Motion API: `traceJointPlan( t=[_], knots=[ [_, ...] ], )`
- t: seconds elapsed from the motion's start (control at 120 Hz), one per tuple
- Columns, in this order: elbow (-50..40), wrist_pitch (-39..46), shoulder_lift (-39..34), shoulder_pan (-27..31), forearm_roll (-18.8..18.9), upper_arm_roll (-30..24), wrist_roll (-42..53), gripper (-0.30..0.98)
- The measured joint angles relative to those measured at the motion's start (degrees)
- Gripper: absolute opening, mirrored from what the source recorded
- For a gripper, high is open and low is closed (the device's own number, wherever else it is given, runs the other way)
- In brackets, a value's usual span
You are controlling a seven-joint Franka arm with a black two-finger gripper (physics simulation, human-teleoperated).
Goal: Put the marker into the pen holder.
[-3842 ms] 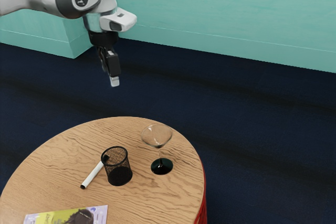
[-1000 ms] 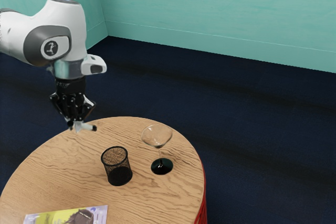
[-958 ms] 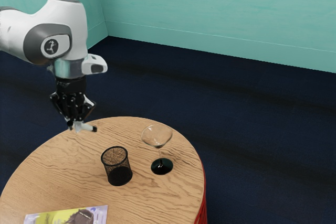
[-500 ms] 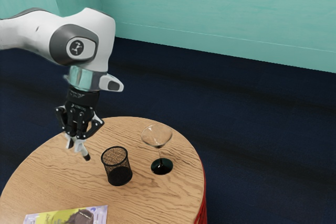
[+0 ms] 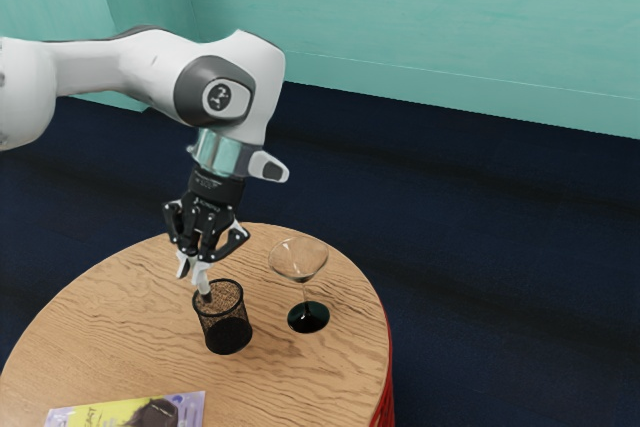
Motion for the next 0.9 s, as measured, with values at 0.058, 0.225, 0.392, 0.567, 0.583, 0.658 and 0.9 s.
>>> traceJointPlan(
  t=[0.058, 0.225, 0.392, 0.567, 0.583, 0.658, 0.9],
  knots=[
    [0.3, -0.01, 1.22, 0.71, 0.3, 0.25, -0.18, -0.06],
    [3.31, 0.0, 5.98, 1.61, 1.2, 0.44, -0.61, -0.06],
    [6.48, 0.26, 11.61, 1.34, 2.1, 0.47, -0.97, -0.05],
    [6.91, 0.9, 12.58, 1.55, 1.38, 0.78, -1.28, 0.31],
    [6.92, 0.93, 12.16, 1.64, 1.32, 0.78, -1.29, 0.34],
    [6.93, 1.01, 8.33, 2.82, 1.06, 0.8, -0.95, 0.44],
    [17.86, 1.86, -2.33, 6.83, 6.54, 0.57, 8.24, 0.61]
  ],
)
